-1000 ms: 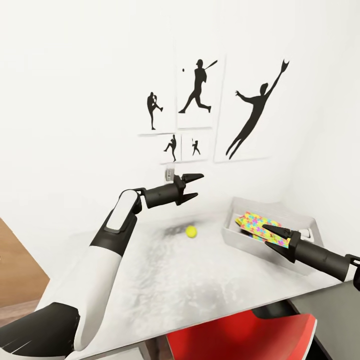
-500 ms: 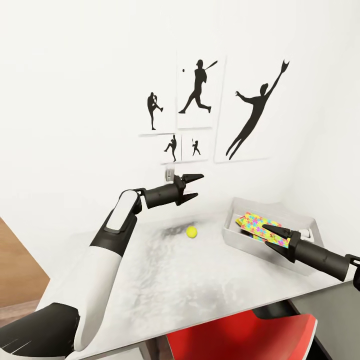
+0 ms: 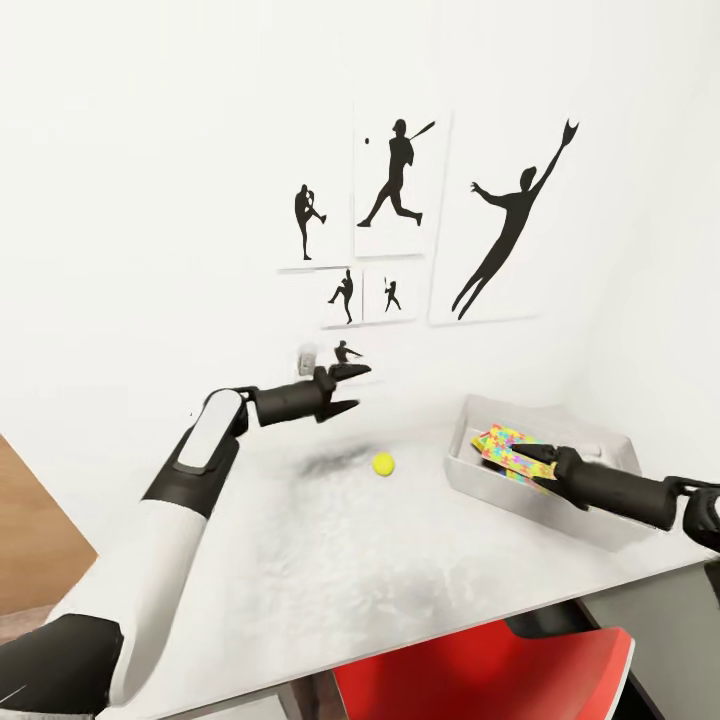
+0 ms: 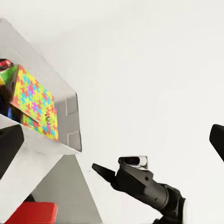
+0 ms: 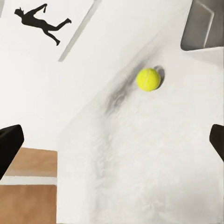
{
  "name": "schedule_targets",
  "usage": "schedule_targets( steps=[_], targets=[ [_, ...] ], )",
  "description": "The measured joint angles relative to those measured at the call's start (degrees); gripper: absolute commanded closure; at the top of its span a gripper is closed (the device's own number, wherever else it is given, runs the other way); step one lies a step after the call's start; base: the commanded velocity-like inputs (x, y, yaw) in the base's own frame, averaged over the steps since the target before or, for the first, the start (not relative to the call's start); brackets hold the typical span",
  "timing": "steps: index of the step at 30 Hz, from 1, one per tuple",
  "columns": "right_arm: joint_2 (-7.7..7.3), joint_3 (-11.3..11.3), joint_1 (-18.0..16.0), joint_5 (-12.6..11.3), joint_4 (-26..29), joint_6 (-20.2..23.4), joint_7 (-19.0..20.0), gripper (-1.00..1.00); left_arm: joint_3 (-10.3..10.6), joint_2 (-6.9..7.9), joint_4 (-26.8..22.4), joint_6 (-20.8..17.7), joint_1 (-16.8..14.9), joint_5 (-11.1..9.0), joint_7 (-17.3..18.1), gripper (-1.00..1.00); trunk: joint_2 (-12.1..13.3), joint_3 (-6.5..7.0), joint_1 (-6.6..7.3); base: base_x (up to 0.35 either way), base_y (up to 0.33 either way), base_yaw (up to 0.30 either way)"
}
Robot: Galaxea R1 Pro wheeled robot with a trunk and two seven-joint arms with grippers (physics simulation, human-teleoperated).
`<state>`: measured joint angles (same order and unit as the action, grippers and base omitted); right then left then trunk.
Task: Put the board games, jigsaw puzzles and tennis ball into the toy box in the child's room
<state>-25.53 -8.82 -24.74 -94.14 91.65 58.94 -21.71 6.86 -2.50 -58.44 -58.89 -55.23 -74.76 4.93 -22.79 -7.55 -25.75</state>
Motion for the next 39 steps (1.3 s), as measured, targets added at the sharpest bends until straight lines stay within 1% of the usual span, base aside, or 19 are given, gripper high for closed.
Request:
schedule_targets(
  steps=[2,4,6,9,10,13,14,16,18,21,24,25,27,29,30,32,33,35,39],
  targets=[
    [0.07,2.4,-2.7,-0.1,0.0,0.0,-3.9,-1.00,-0.1,3.28,0.0,-0.5,0.3,0.0,0.0,-1.00,0.0,0.00,0.00,0.000,0.000,0.000],
    [0.48,4.9,-5.9,-0.4,0.0,0.0,-7.9,-1.00,0.0,7.24,0.1,-0.8,0.8,0.0,0.0,-1.00,0.0,0.00,0.00,0.000,0.000,0.000],
    [1.68,8.3,-10.2,-0.7,0.0,-0.1,-13.8,-1.00,0.1,12.99,1.0,-1.0,1.4,0.1,0.0,-1.00,0.0,0.00,0.00,0.000,0.000,0.000],
    [5.28,12.7,-16.4,-1.0,-0.2,0.0,-23.9,-1.00,0.8,20.93,3.4,-1.0,1.7,0.0,0.0,-1.00,0.0,0.01,0.00,0.000,0.000,0.000],
    [6.18,13.5,-17.6,-0.9,-0.3,0.1,-25.9,-1.00,1.1,22.16,3.7,-1.1,1.8,-0.2,0.1,-1.00,0.0,0.00,0.01,0.000,0.000,0.000],
    [11.58,18.5,-23.3,-1.0,-1.8,-0.1,-38.1,-1.00,3.6,28.23,4.7,-1.1,1.8,-0.3,0.2,-1.00,0.0,0.01,0.01,0.000,0.000,0.000],
    [12.48,19.2,-24.2,-1.0,-2.1,-0.1,-40.2,-1.00,4.1,29.14,4.8,-1.1,1.8,-0.4,0.2,-1.00,0.0,0.00,0.01,0.000,0.000,0.000],
    [15.39,21.8,-27.4,-1.7,-3.7,-0.3,-47.1,-1.00,5.3,32.01,5.1,-1.1,1.9,-0.4,0.3,-1.00,0.0,0.01,0.01,0.000,0.000,0.000],
    [17.01,23.3,-29.5,-2.4,-5.3,-0.3,-50.6,-1.00,5.9,33.99,5.3,-1.1,2.0,-0.4,0.3,-1.00,0.0,0.01,0.01,0.000,0.000,0.000],
    [18.74,25.4,-32.7,-3.0,-9.4,-0.3,-53.6,-1.00,6.9,36.54,5.4,-1.1,2.1,-0.5,0.4,-1.00,0.0,0.01,0.01,0.000,0.000,0.000],
    [20.65,27.4,-35.1,-3.2,-14.5,-0.3,-54.7,-1.00,10.0,39.92,5.5,-1.1,2.1,-0.5,1.0,-1.00,0.0,0.01,0.01,0.000,0.000,0.000],
    [21.08,27.9,-35.5,-3.2,-15.6,-0.3,-54.9,-1.00,10.6,40.56,5.4,-1.1,2.1,-0.6,1.5,-1.00,0.0,0.01,0.01,0.000,0.000,0.000],
    [22.45,29.3,-36.7,-3.1,-18.9,-0.1,-55.6,-1.00,12.8,42.64,5.4,-1.1,2.1,-0.6,4.2,-1.00,0.0,0.01,0.01,0.000,0.000,0.000],
    [24.28,30.5,-37.6,-3.0,-23.4,0.3,-56.7,-1.00,16.3,45.39,5.4,-1.1,2.2,-0.4,9.8,-1.00,0.0,0.00,0.01,0.000,0.000,0.000],
    [24.81,30.7,-37.8,-2.9,-24.4,0.4,-56.9,-1.00,17.2,46.11,5.4,-1.1,2.2,-0.4,11.5,-1.00,0.0,0.00,0.01,0.000,0.000,0.000],
    [26.92,31.2,-38.2,-2.7,-27.8,0.5,-57.6,-1.00,20.7,49.04,5.2,-1.1,2.2,-0.1,17.5,-1.00,0.0,0.01,0.01,0.000,0.000,0.000],
    [27.47,31.3,-38.3,-2.7,-28.5,0.5,-57.7,-1.00,21.5,49.83,5.1,-1.1,2.2,0.0,18.9,-1.00,0.0,0.01,0.01,0.000,0.000,0.000],
    [29.22,31.5,-39.0,-2.4,-30.7,0.5,-58.0,-1.00,23.7,52.50,4.9,-1.1,2.2,0.2,23.6,-1.00,0.0,0.01,0.01,0.000,0.000,0.000],
    [31.17,31.6,-39.9,-0.4,-34.9,0.5,-58.2,-1.00,26.0,54.83,4.7,-1.1,2.2,0.4,28.1,-1.00,0.0,0.01,0.01,0.000,0.000,0.000]
  ],
)
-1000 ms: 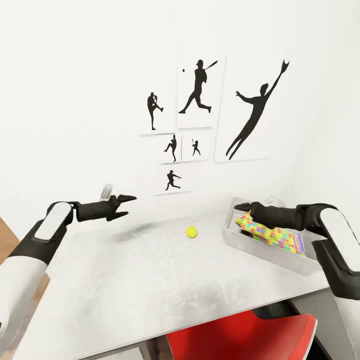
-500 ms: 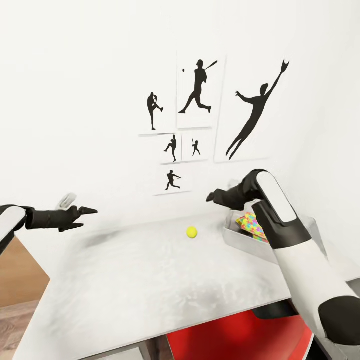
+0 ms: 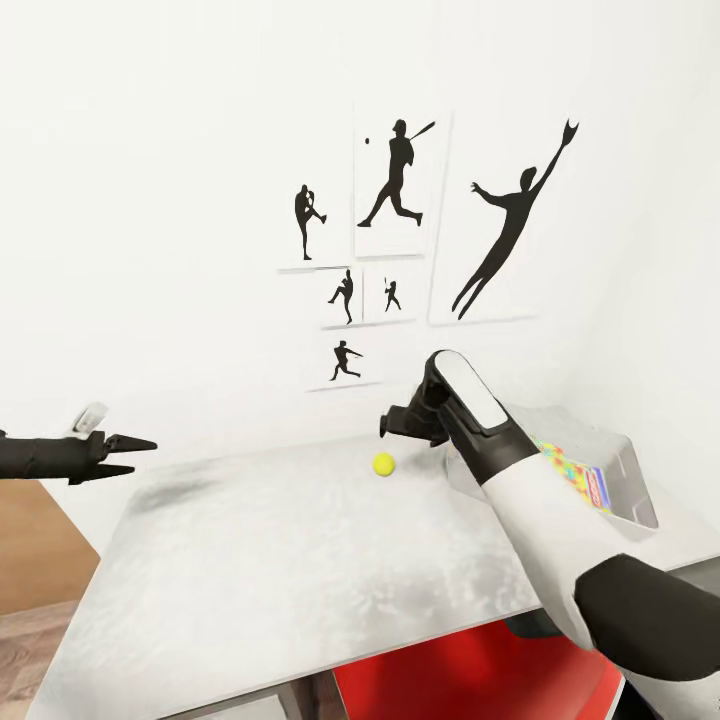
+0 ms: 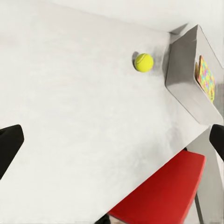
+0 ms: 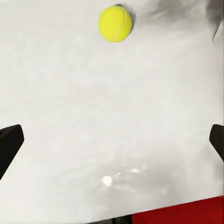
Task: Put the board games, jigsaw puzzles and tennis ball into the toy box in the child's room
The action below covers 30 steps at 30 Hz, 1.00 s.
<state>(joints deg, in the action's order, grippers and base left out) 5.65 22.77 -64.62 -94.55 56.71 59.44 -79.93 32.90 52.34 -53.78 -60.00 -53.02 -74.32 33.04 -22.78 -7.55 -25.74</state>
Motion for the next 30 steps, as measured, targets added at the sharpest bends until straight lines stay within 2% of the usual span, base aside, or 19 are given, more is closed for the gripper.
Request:
schedule_targets(
  steps=[4,6,8,10,12,15,17,22,23,26,28,29,30],
  targets=[
    [1.89,0.0,-0.7,3.9,-4.6,0.0,0.3,-1.00,2.1,2.67,-0.1,0.0,0.0,0.1,1.7,-1.00,0.0,0.00,0.00,0.000,0.000,0.000],
    [2.37,-0.1,-1.0,5.5,-6.6,0.0,0.5,-1.00,2.5,4.03,-0.2,0.0,0.0,0.0,2.4,-1.00,0.0,0.00,0.00,0.000,0.000,0.000],
    [2.77,-0.1,-1.2,6.7,-8.6,0.0,0.6,-1.00,2.8,5.27,-0.8,0.0,0.0,0.0,4.7,-1.00,0.0,0.00,0.00,0.000,0.000,0.000],
    [3.21,-0.1,-1.5,7.4,-10.9,0.0,1.0,-1.00,3.3,6.84,-1.7,0.1,0.0,0.1,10.1,-1.00,0.0,0.00,0.00,0.000,0.000,0.000],
    [3.44,-0.1,-1.6,7.7,-12.1,0.0,2.2,-1.00,4.8,8.72,-2.3,0.2,0.1,0.4,16.0,-1.00,0.0,0.00,0.01,0.000,0.000,0.000],
    [3.58,-0.1,-1.7,8.0,-12.8,0.1,5.1,-1.00,7.7,11.03,-2.6,0.2,0.1,0.6,21.6,-1.00,0.0,0.00,0.01,0.000,0.000,0.000],
    [3.70,0.0,-2.0,9.0,-13.0,0.1,6.5,-1.00,8.8,11.90,-2.7,0.2,0.1,0.6,23.9,-1.00,0.0,0.00,0.00,0.000,0.000,0.000],
    [3.99,-0.1,-2.7,17.0,-14.6,0.2,11.1,-1.00,9.7,12.80,-2.8,0.2,0.1,0.7,27.4,-1.00,0.0,0.00,0.00,0.000,0.000,0.000],
    [4.09,-0.1,-2.8,19.3,-14.9,0.1,13.6,-1.00,9.8,12.87,-2.8,0.2,0.1,0.7,27.9,-1.00,0.0,0.00,0.00,0.000,0.000,0.000],
    [4.16,-0.2,-3.0,24.0,-16.0,-0.4,19.8,-1.00,10.0,12.99,-2.8,0.2,0.1,0.6,28.5,-1.00,0.0,0.00,0.00,0.000,0.000,0.000],
    [4.05,-0.2,-3.0,28.9,-17.1,-1.3,26.0,-1.00,10.1,13.09,-2.7,0.2,0.1,0.6,28.7,-1.00,0.0,0.00,0.00,0.000,0.000,0.000],
    [4.00,-0.2,-3.0,30.2,-17.3,-1.6,27.5,-1.00,10.2,13.10,-2.7,0.2,0.1,0.6,28.7,-1.00,0.0,0.00,0.00,0.000,0.000,0.000],
    [3.89,-0.2,-3.0,32.7,-17.5,-2.0,30.2,-1.00,10.4,13.14,-2.7,0.2,0.1,0.6,28.8,-1.00,0.0,0.00,0.00,0.000,0.000,0.000]
  ],
)
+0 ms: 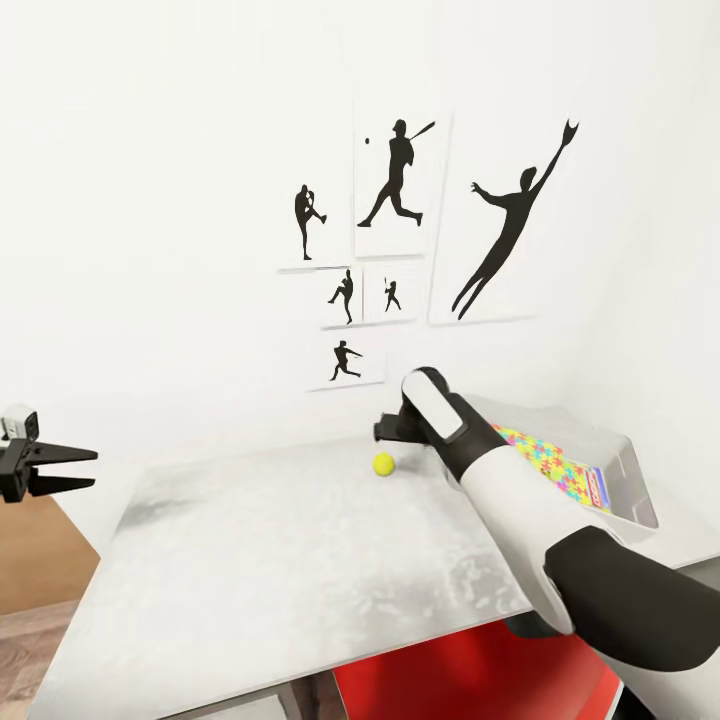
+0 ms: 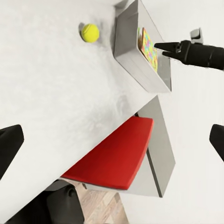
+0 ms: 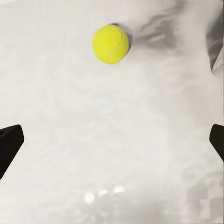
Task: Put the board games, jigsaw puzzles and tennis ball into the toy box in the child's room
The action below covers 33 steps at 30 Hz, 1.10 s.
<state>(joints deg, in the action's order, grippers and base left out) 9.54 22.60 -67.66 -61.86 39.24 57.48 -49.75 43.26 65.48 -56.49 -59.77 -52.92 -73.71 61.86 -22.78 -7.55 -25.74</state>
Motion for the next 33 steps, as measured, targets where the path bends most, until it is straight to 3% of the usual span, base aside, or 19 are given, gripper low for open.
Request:
schedule_targets(
  steps=[1,5,9,33],
  targets=[
    [-0.08,0.0,0.0,2.4,-0.1,-0.3,2.6,-1.00,0.1,0.04,0.0,0.0,0.0,0.0,0.0,-1.00,0.0,0.00,0.00,0.000,0.000,0.000],
    [-0.16,0.0,0.0,7.8,-0.1,-0.7,9.8,-1.00,0.2,0.21,0.0,0.0,0.0,-0.1,0.1,-1.00,0.0,0.00,0.00,0.000,0.000,0.000],
    [-0.41,0.0,0.0,10.4,0.0,-1.0,15.0,-1.00,0.3,0.31,0.1,0.0,0.0,-0.1,0.1,-1.00,0.0,0.00,0.00,0.000,0.000,0.000],
    [-0.47,0.2,0.2,11.1,0.2,-0.9,16.7,-1.00,1.1,0.29,0.4,0.0,0.0,-0.1,0.1,-1.00,0.0,0.00,0.00,0.001,0.001,0.000]
  ],
)
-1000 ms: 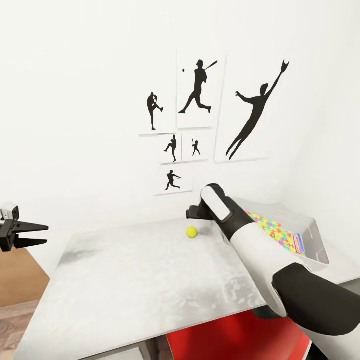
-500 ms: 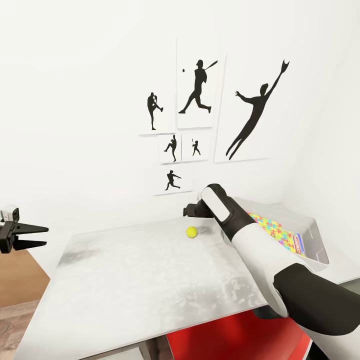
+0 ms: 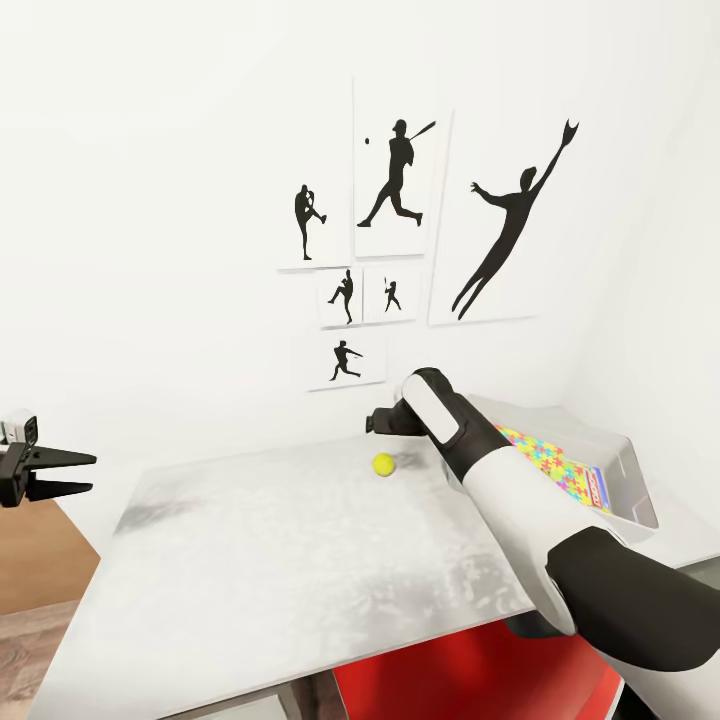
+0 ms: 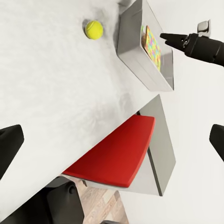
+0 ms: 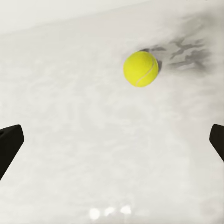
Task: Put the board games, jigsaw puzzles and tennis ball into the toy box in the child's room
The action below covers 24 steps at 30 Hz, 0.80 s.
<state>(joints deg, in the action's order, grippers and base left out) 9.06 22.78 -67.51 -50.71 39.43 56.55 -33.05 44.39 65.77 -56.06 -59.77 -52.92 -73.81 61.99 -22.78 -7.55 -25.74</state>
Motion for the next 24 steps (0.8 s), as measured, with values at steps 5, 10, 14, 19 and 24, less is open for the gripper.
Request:
schedule_targets(
  steps=[5,10,14,19,24],
  targets=[
    [-0.05,0.0,0.0,0.0,0.0,0.0,0.0,-1.00,0.0,0.01,0.0,0.0,0.0,0.0,0.0,-1.00,0.0,0.00,0.01,0.113,0.107,0.033],
    [-0.02,0.0,0.0,0.0,0.0,0.0,0.0,-1.00,0.0,0.01,0.0,0.0,0.0,0.0,0.0,-1.00,0.0,0.00,0.00,0.034,0.028,0.069],
    [0.01,0.0,0.0,0.0,0.0,0.0,0.0,-1.00,0.0,0.01,0.0,0.0,0.0,0.0,0.0,-1.00,0.0,0.00,0.00,0.007,0.006,0.086],
    [-0.05,0.1,0.0,0.1,0.0,0.0,0.0,-1.00,0.0,0.01,0.0,0.0,0.0,0.1,0.0,-1.00,0.0,0.00,0.00,0.001,0.051,0.098],
    [-0.14,0.1,0.0,0.1,0.0,0.0,0.0,-1.00,0.0,-0.03,0.0,0.0,0.0,0.1,0.0,-1.00,0.0,0.00,0.00,0.000,0.107,0.110]
  ],
)
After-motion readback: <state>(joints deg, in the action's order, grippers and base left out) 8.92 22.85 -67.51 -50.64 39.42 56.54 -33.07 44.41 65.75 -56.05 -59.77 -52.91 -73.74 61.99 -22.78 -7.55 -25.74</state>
